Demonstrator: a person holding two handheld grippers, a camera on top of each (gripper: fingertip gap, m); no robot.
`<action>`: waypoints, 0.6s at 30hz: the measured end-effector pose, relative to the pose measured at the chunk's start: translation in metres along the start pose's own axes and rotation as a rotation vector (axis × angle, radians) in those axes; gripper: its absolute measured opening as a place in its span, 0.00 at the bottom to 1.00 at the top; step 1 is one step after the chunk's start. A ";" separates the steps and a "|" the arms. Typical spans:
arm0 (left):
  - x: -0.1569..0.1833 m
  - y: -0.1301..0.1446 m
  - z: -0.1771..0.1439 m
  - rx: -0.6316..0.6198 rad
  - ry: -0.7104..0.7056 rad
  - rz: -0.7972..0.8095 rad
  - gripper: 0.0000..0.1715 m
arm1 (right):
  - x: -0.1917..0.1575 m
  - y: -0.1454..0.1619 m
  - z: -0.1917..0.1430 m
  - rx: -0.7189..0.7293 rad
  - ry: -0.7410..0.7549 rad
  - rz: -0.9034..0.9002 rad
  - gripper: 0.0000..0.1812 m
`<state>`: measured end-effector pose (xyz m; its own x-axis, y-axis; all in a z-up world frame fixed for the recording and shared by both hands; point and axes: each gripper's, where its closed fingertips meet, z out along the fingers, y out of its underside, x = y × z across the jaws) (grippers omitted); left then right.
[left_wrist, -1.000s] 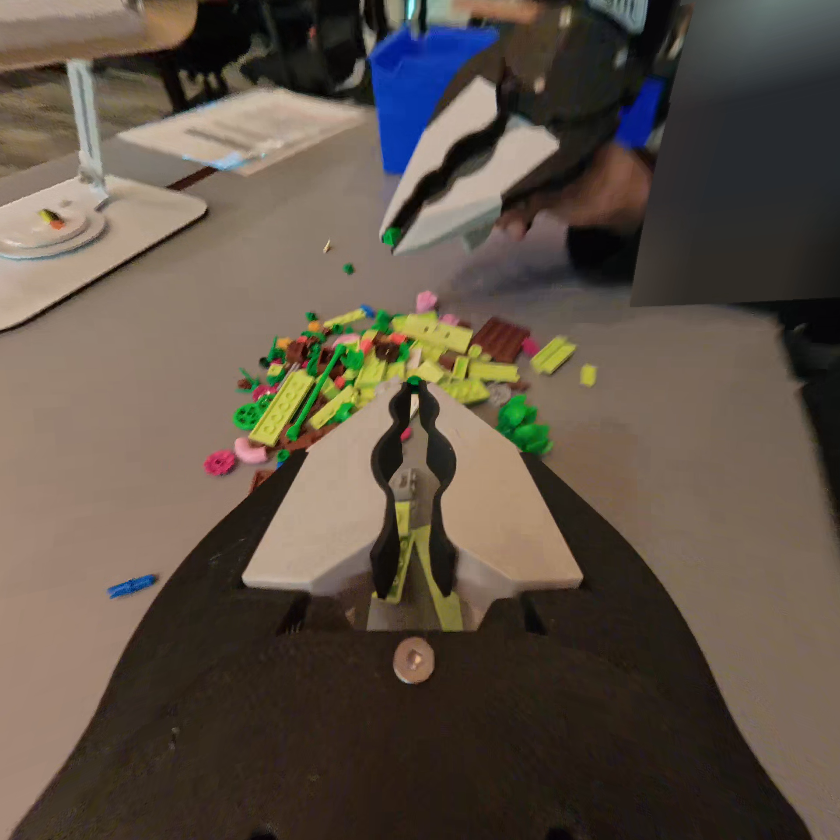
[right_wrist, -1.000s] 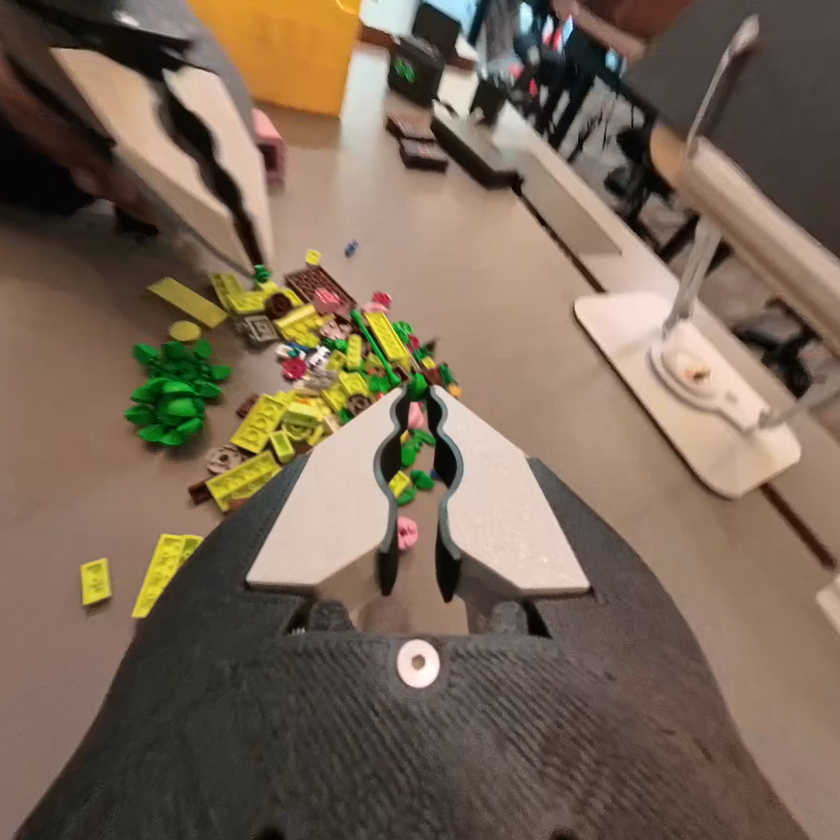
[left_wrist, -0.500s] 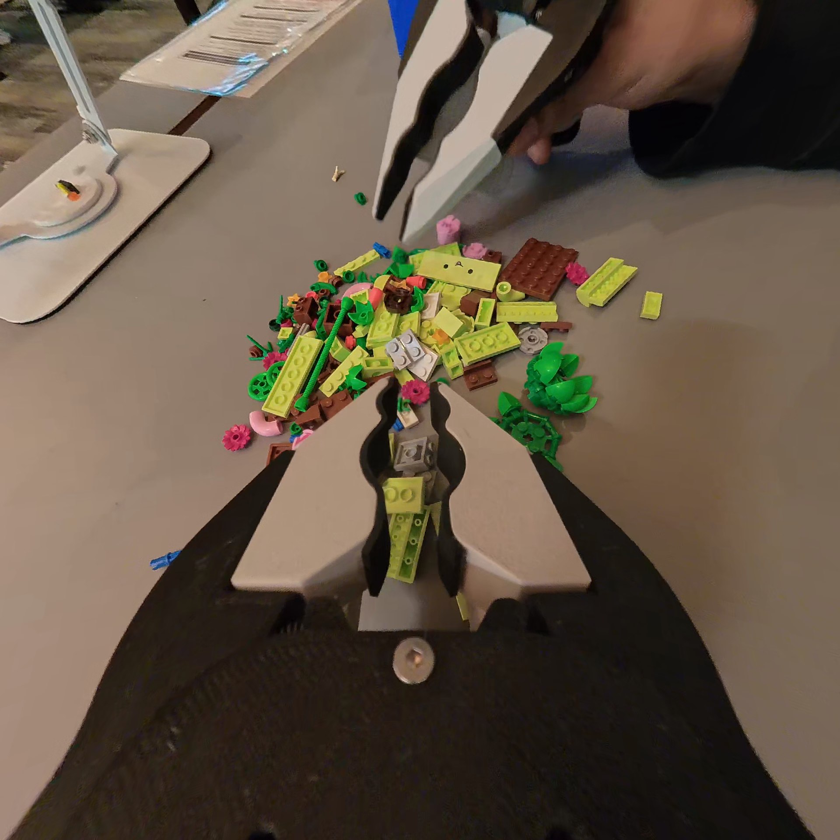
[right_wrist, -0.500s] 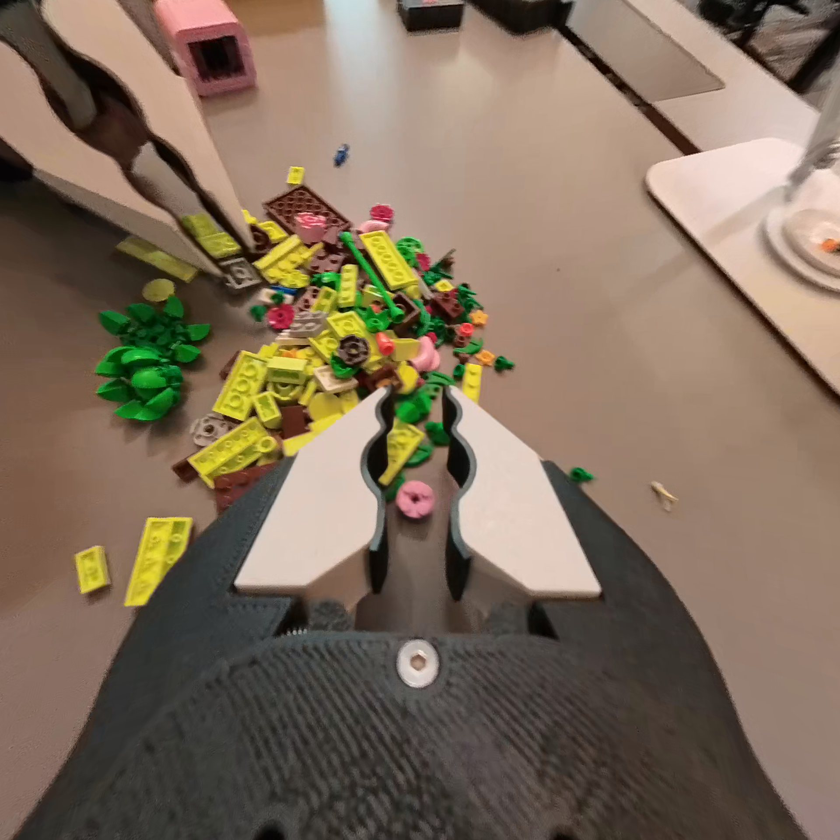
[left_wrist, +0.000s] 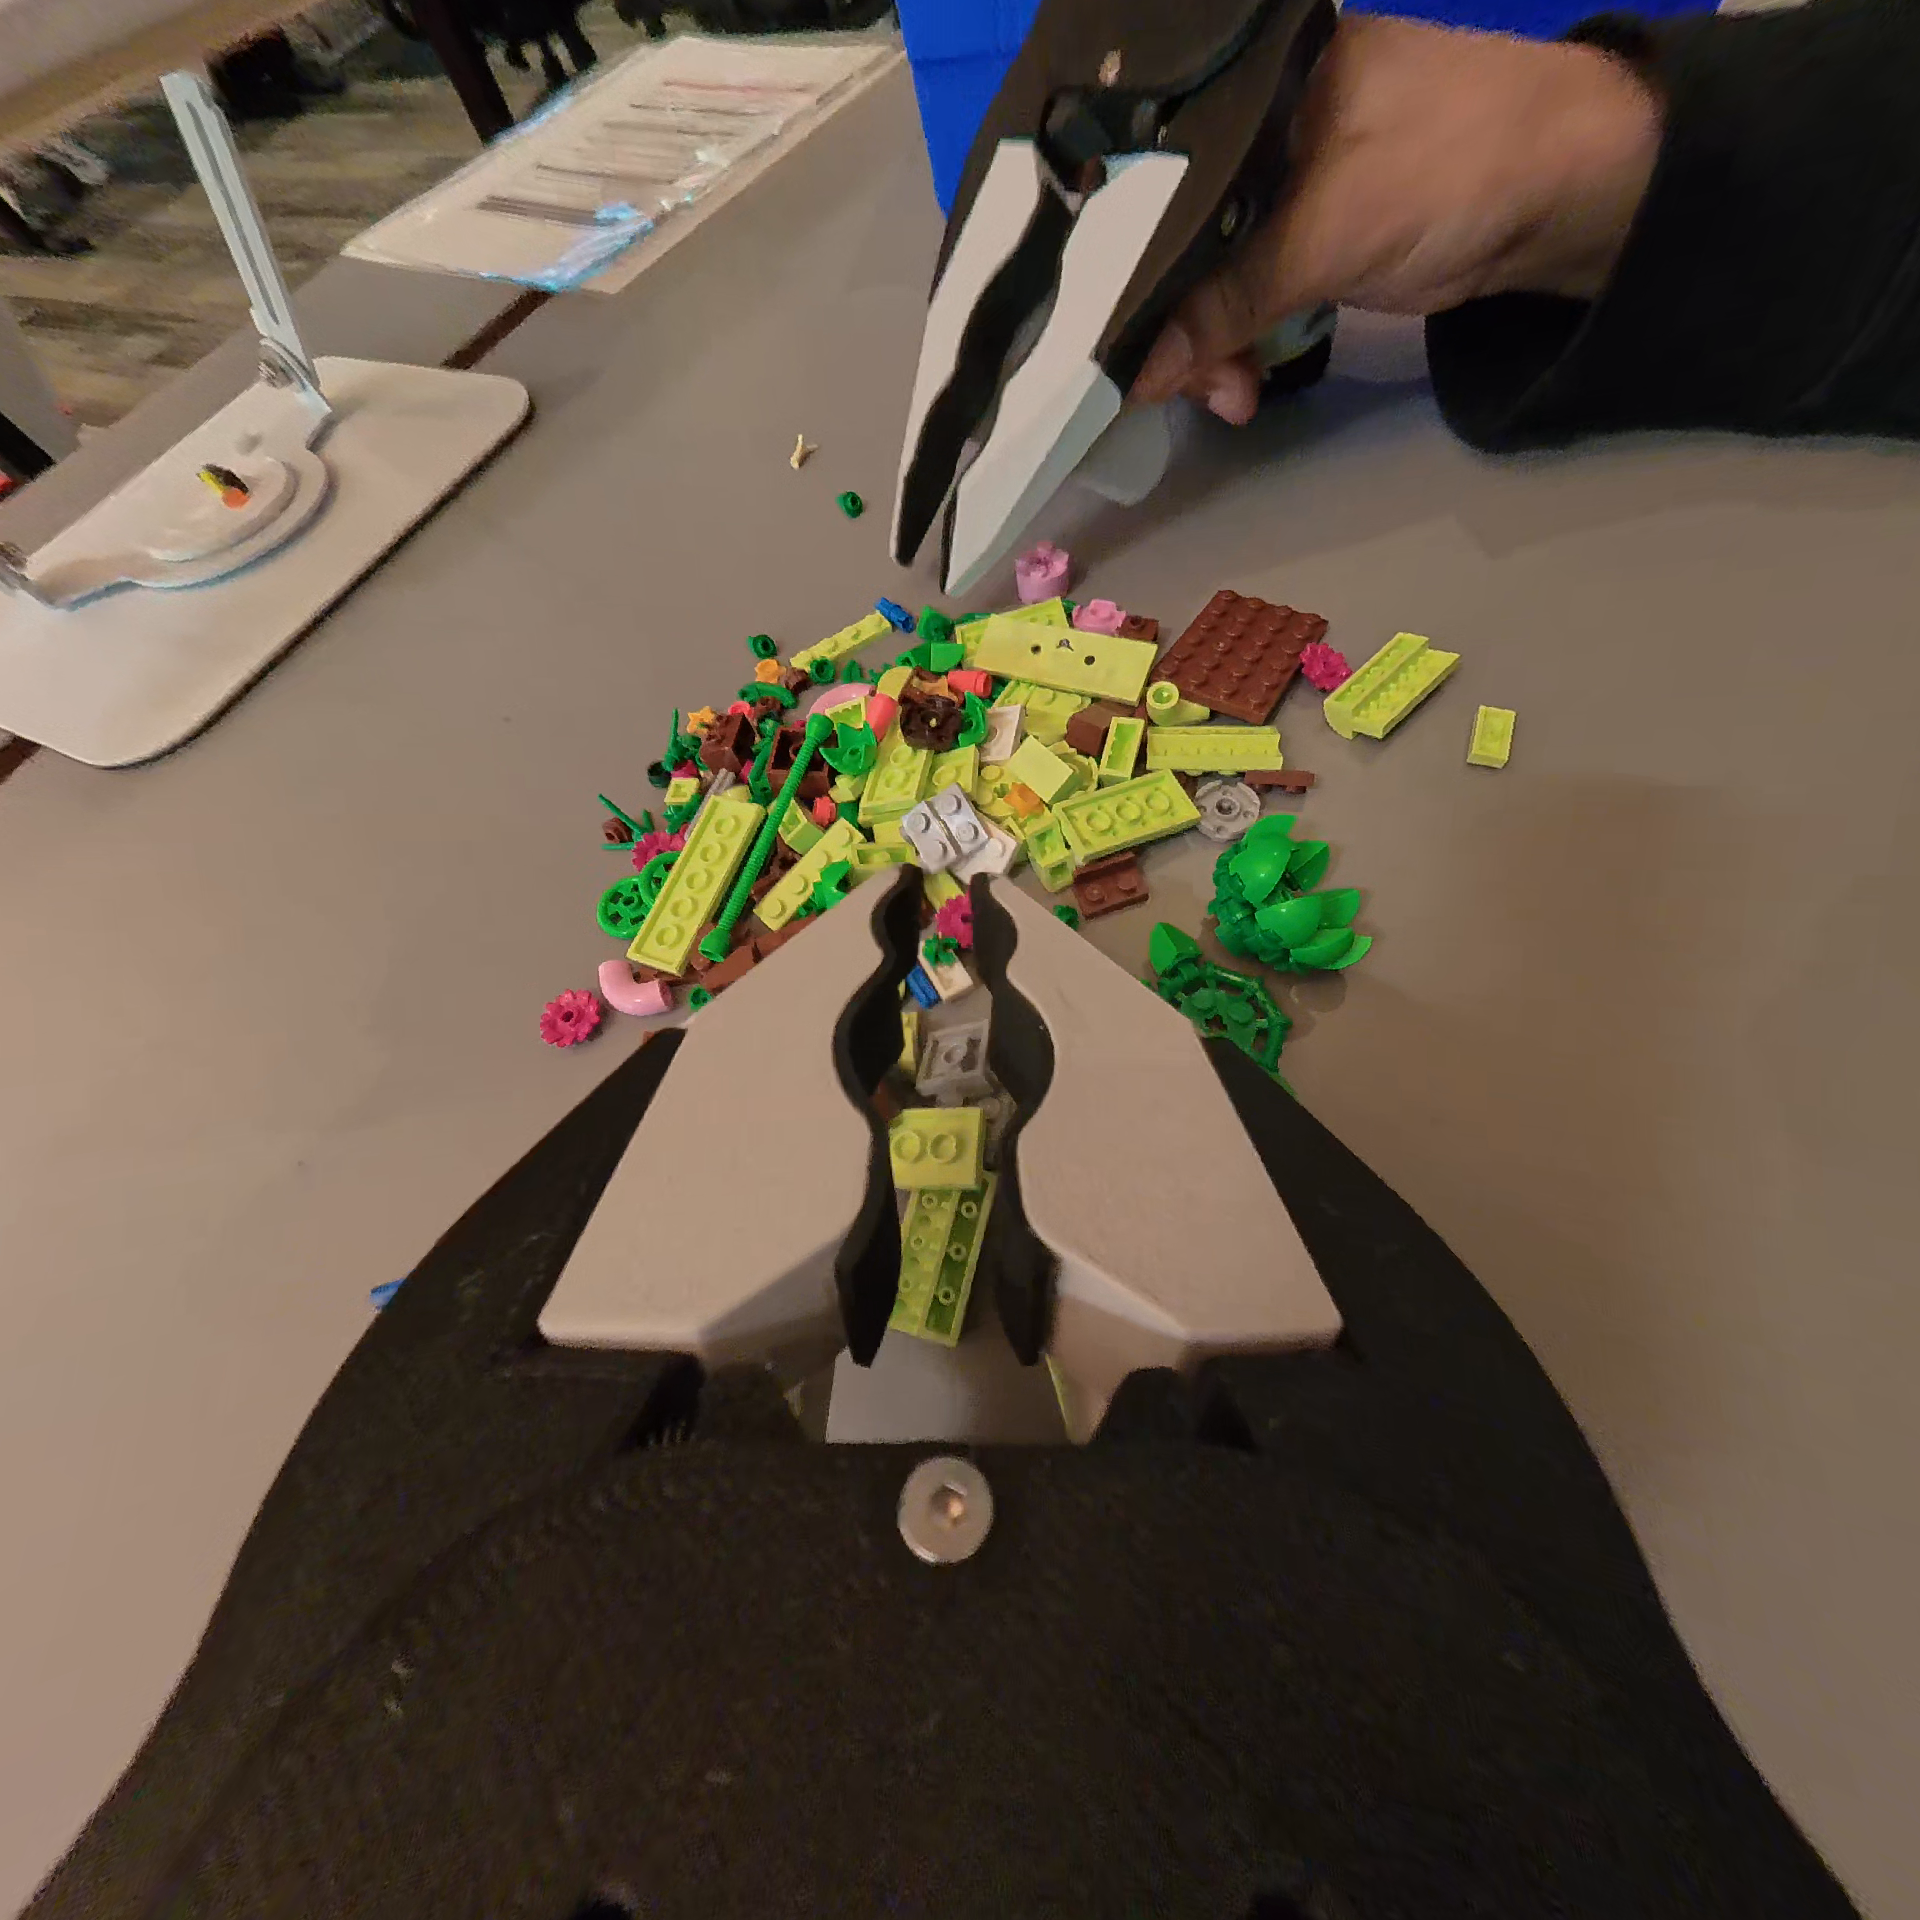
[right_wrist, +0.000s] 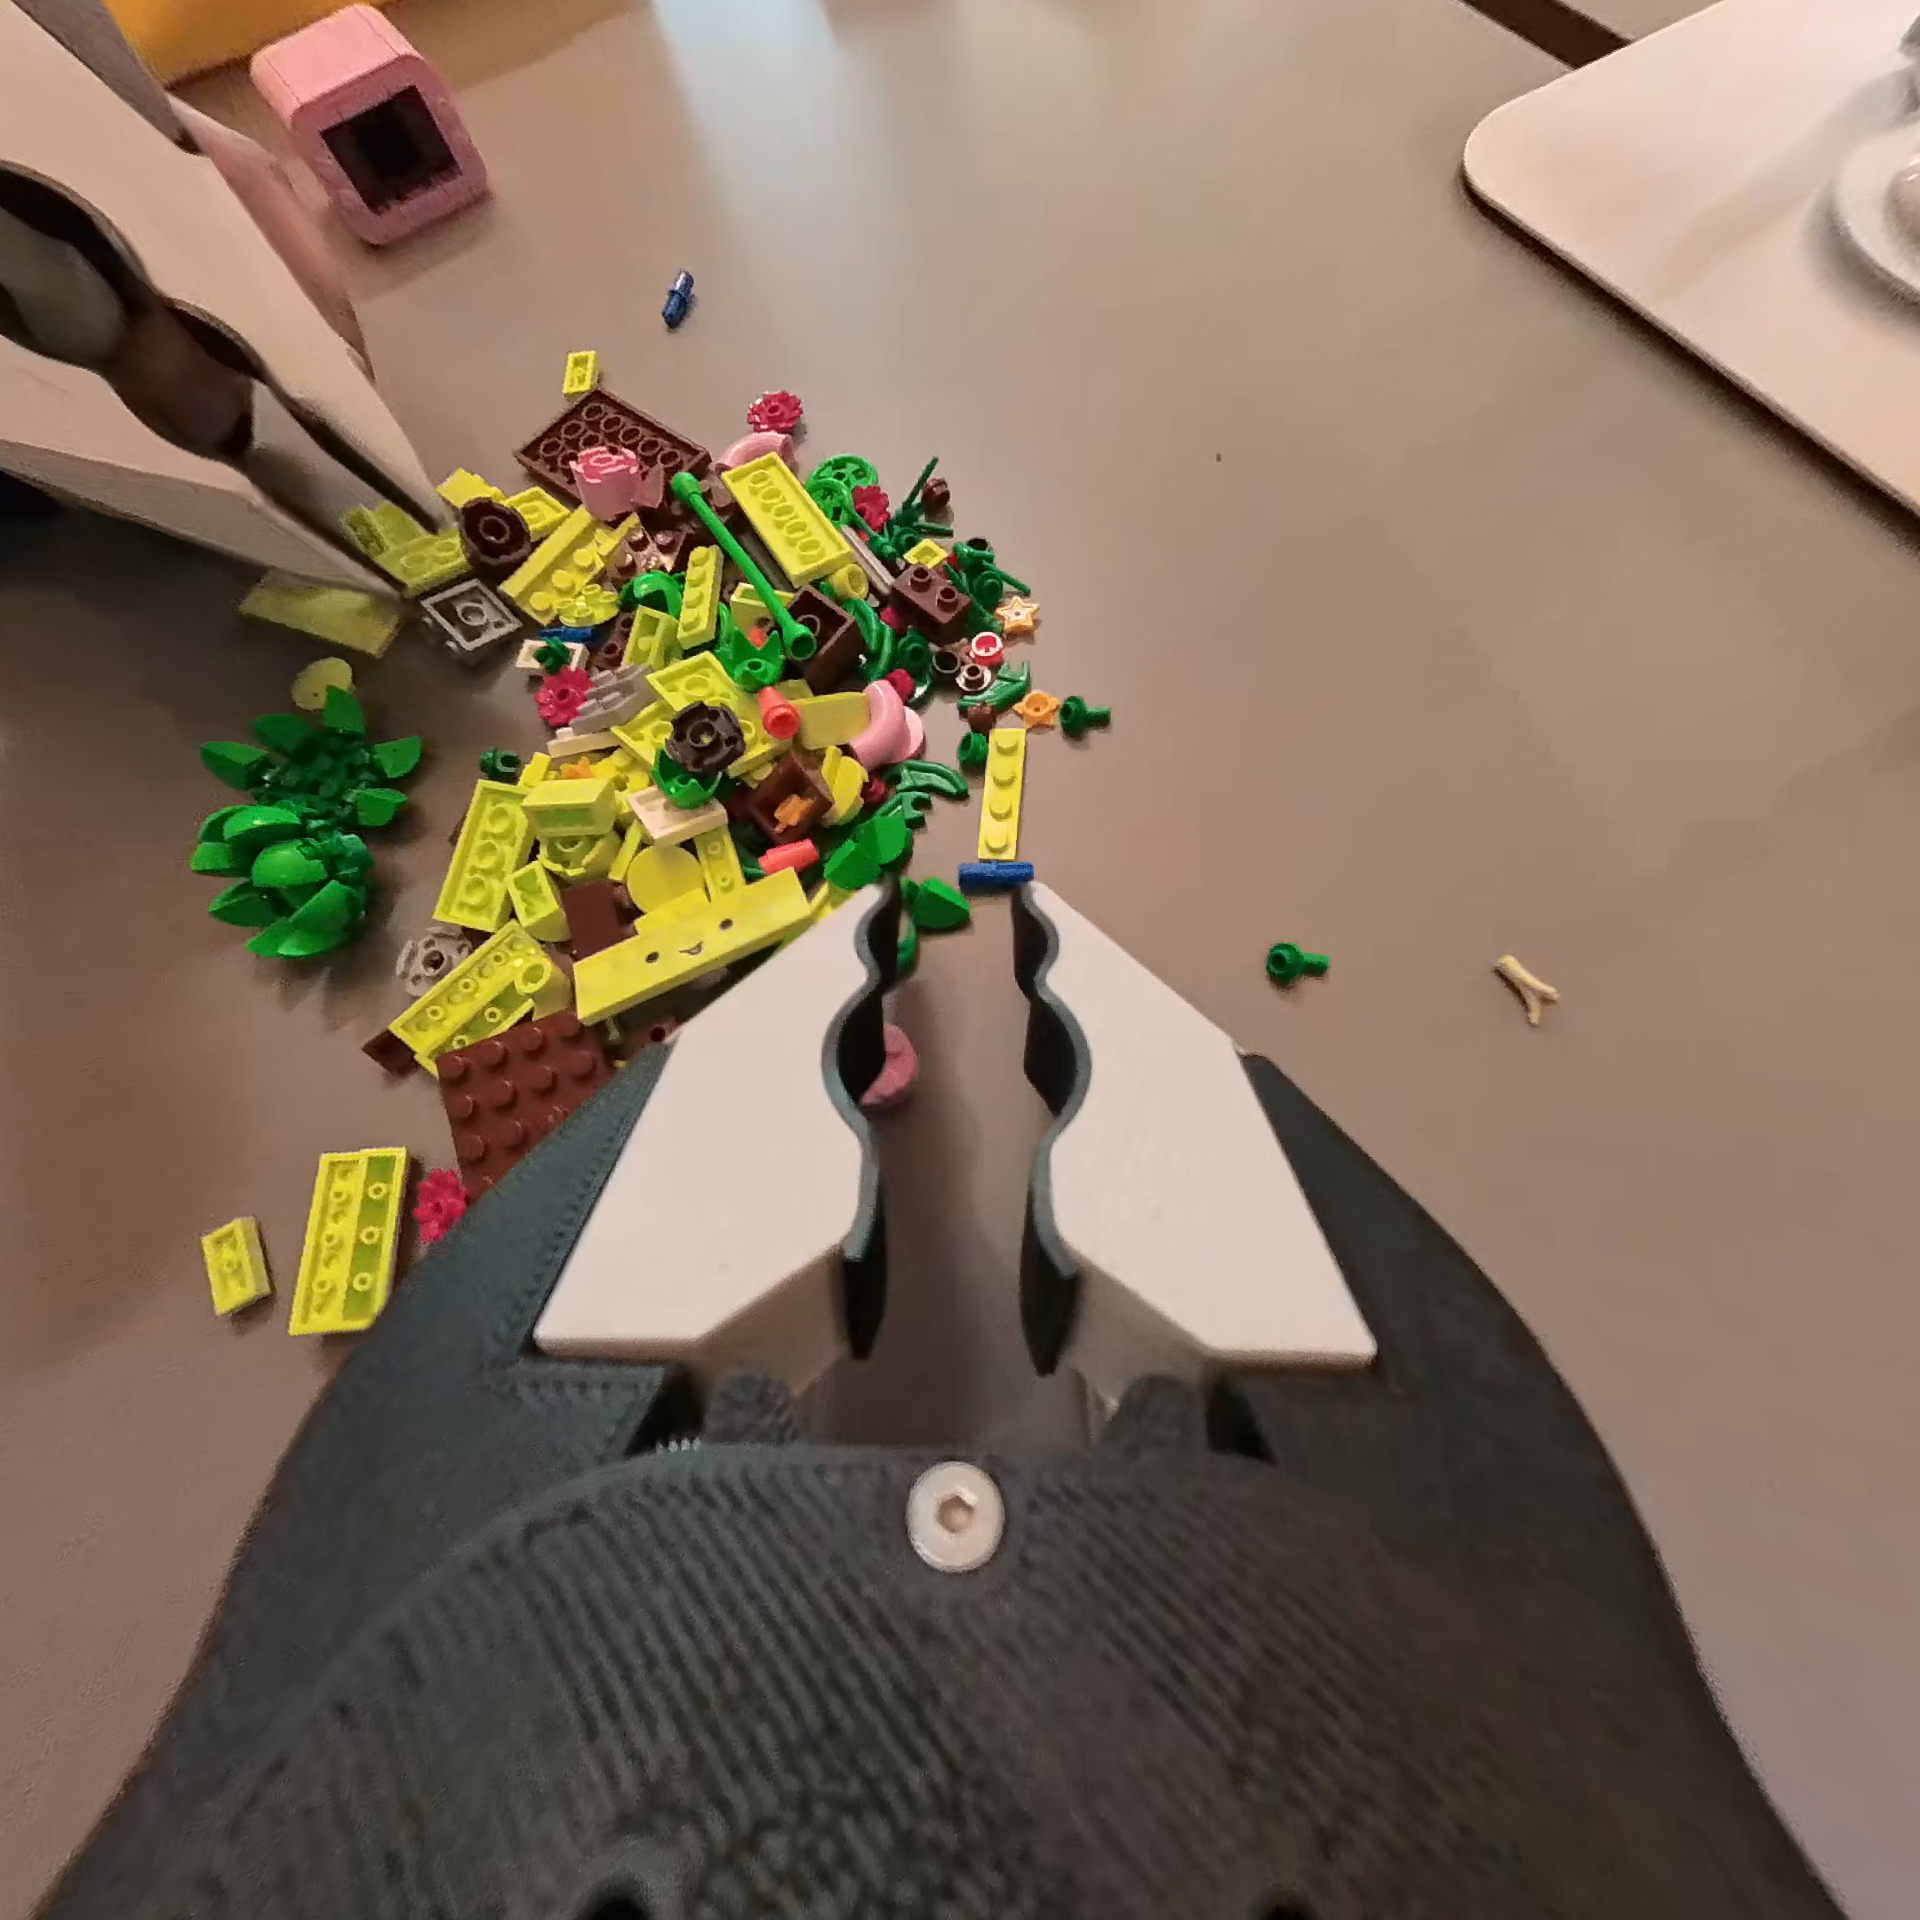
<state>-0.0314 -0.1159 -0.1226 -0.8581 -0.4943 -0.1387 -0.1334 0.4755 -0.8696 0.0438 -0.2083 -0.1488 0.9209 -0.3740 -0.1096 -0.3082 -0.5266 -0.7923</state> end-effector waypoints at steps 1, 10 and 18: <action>-0.001 -0.004 -0.001 0.025 -0.010 0.005 0.02 | 0.000 0.000 0.001 -0.005 -0.002 0.008 0.11; 0.000 -0.009 -0.003 0.061 0.003 -0.019 0.01 | -0.005 0.007 0.009 -0.064 -0.011 -0.020 0.05; 0.010 -0.036 -0.014 0.237 0.061 -0.059 0.04 | -0.051 -0.049 -0.015 0.243 -0.075 -0.243 0.04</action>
<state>-0.0425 -0.1277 -0.0863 -0.8814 -0.4683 -0.0614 -0.0709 0.2598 -0.9631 0.0085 -0.1745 -0.0952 0.9782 -0.1977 0.0631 -0.0202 -0.3932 -0.9192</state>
